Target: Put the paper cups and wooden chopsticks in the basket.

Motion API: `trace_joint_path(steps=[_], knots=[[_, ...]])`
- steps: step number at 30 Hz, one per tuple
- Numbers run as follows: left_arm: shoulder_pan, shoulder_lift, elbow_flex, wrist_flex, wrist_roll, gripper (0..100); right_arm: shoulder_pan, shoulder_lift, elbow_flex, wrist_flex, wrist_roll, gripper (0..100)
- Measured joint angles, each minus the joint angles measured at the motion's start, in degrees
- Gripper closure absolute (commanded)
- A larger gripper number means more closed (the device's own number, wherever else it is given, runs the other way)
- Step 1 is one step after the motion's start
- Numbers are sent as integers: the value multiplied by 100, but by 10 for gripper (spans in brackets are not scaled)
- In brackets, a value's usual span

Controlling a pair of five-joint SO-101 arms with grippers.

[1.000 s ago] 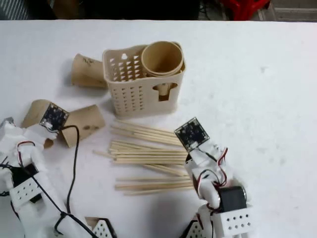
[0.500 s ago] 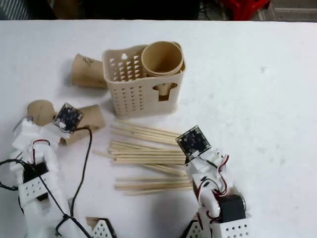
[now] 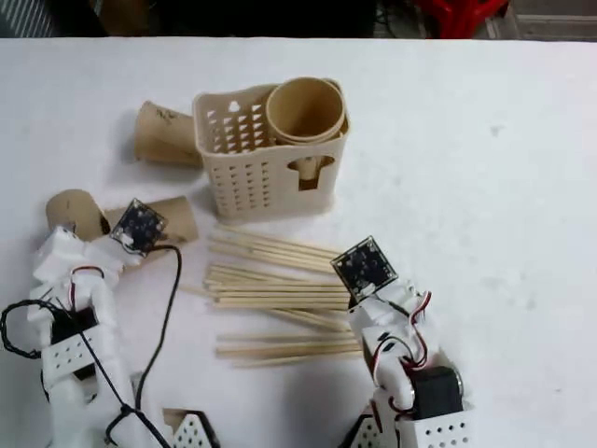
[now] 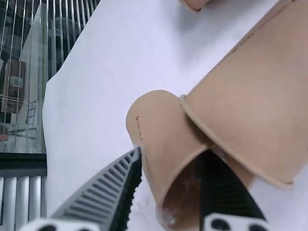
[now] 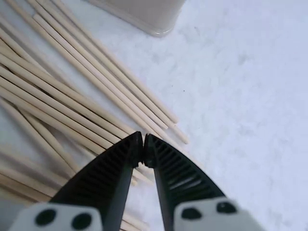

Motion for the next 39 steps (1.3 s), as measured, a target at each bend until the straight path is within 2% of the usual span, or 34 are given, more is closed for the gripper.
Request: trace_joint_path(steps=[4,9,14,16,25,27,29,33,37,39], knots=[[0,-9,141,-105,0,808,0,0,0,0,0,981],[0,0,642,-905,0,815,0,0,0,0,0,981],[0,0,1029,-1635,0,948,0,0,35,0,0,981],[0,0,1055,-1732,0,981,0,0,35,0,0,981],[-123,-9,967,-1705,0,979,0,0,35,0,0,981],[-290,-9,651,-1319,0,979,0,0,35,0,0,981],[-457,-9,149,-598,9,979,0,0,35,0,0,981],[-765,0,-1301,1538,70,979,0,0,35,0,0,981],[-905,0,-3077,3833,589,979,0,0,35,0,0,981],[-905,0,-3982,4686,941,979,9,0,35,0,0,981]])
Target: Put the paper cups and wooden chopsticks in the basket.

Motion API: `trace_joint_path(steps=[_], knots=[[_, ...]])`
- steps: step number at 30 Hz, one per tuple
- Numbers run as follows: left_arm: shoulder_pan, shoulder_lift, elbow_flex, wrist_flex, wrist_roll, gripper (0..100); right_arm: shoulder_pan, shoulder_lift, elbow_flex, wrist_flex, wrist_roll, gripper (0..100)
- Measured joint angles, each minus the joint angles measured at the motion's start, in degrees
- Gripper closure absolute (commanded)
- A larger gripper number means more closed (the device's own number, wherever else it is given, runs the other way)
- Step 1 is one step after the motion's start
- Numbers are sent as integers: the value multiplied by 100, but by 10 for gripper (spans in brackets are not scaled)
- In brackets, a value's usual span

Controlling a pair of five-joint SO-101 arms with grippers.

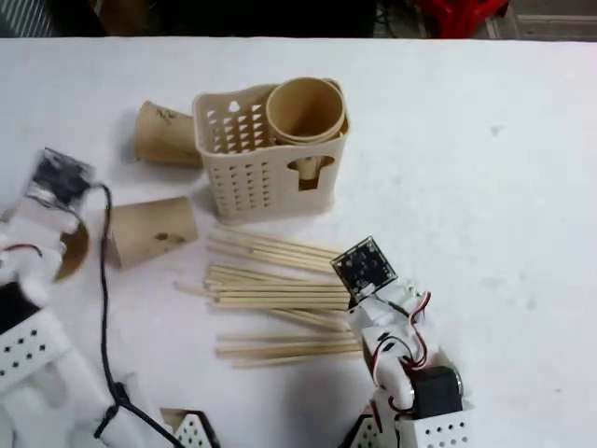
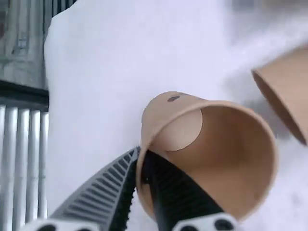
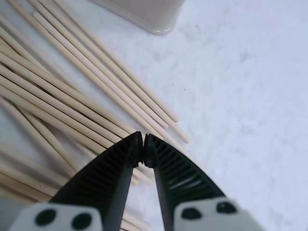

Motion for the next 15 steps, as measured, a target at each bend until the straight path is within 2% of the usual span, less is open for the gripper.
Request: trace_joint_path(steps=[3,6,11,15], knots=[[141,0,-1257,809,791,979,0,0,0,0,0,981],[686,0,-2418,1398,1705,979,0,0,0,0,0,981],[2321,-9,-3815,1776,3262,979,255,0,0,0,0,981],[3956,-26,-3982,1292,4343,979,299,0,0,0,0,981]])
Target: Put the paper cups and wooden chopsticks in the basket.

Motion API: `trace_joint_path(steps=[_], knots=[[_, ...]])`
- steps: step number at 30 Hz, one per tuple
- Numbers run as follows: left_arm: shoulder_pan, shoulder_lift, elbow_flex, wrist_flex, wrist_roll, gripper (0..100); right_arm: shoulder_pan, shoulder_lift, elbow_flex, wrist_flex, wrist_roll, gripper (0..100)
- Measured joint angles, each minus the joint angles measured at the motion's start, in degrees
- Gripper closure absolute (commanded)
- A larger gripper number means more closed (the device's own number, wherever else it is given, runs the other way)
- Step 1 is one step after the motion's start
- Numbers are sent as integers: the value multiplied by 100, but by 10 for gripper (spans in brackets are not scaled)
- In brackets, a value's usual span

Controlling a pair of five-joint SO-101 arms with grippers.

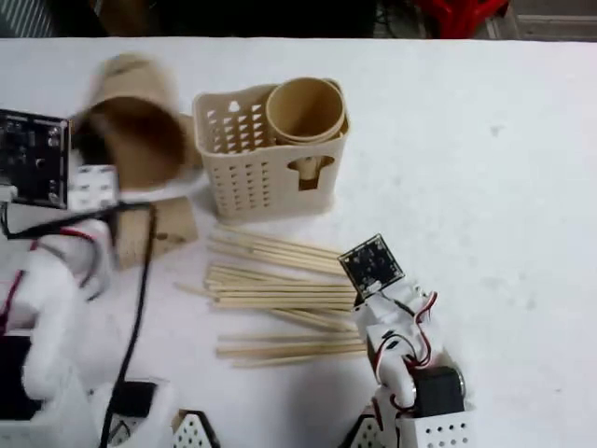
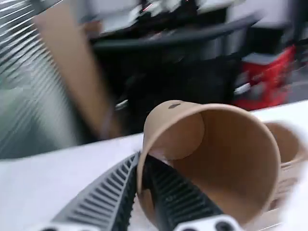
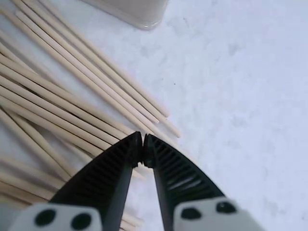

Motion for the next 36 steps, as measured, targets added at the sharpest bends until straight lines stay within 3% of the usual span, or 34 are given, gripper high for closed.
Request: trace_joint_path(steps=[4,8,12,25,31,36], knots=[[1178,695,0,-826,695,979,9,0,0,0,0,981],[1327,2066,-448,-976,1292,979,9,0,0,0,0,981],[1433,3349,-1591,-352,1635,979,9,0,0,0,0,981],[1899,6145,-5160,2075,1688,967,9,0,0,0,0,981],[1864,6884,-5890,2514,1697,804,9,9,167,0,0,981],[1741,7165,-6356,2523,1679,797,18,9,167,0,0,981]])
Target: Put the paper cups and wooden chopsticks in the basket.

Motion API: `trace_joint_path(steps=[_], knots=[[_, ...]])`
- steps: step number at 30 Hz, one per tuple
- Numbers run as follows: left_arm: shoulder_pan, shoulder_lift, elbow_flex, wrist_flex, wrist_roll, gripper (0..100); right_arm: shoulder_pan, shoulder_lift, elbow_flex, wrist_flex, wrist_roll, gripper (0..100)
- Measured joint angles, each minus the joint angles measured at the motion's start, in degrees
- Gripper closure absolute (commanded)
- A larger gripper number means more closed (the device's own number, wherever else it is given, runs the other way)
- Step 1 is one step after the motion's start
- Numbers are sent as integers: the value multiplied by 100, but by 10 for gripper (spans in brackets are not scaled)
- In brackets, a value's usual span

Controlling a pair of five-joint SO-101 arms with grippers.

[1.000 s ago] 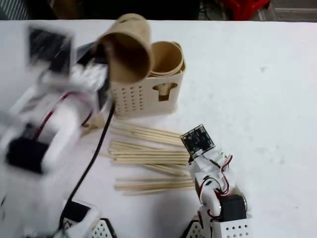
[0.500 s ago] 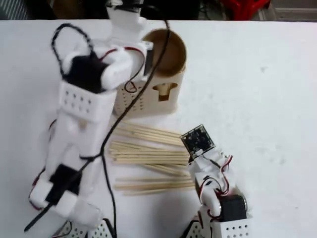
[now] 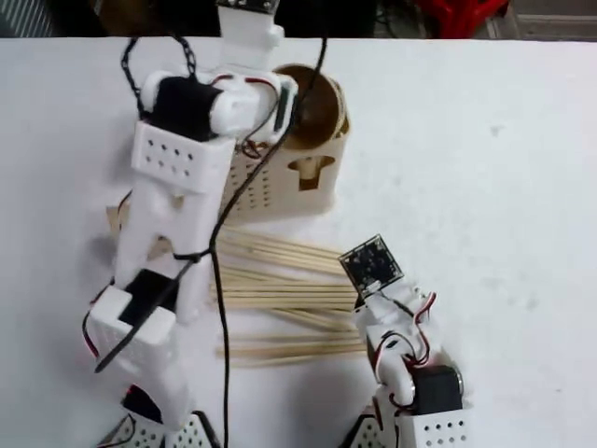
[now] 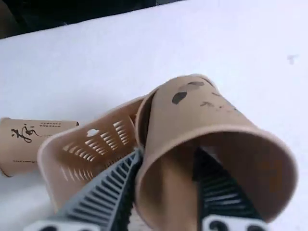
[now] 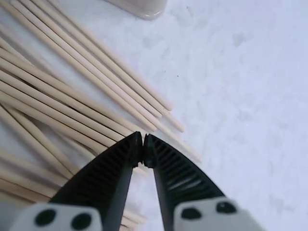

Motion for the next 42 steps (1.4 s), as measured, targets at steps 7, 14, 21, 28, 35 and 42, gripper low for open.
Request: trace_joint_path(steps=[7,14,21,28,35,42], knots=[[-97,9,-484,-580,-448,797,-9,0,0,0,0,981],[-97,18,325,-1705,-747,797,-18,0,0,0,0,981],[-114,176,536,-2259,-756,797,-18,0,0,0,0,981],[-193,905,545,-1785,-756,797,-18,0,0,0,0,981],[-237,1371,492,-1644,-774,797,-9,0,0,0,0,981],[-237,1398,-756,-1055,-1284,797,-9,0,0,0,0,981]])
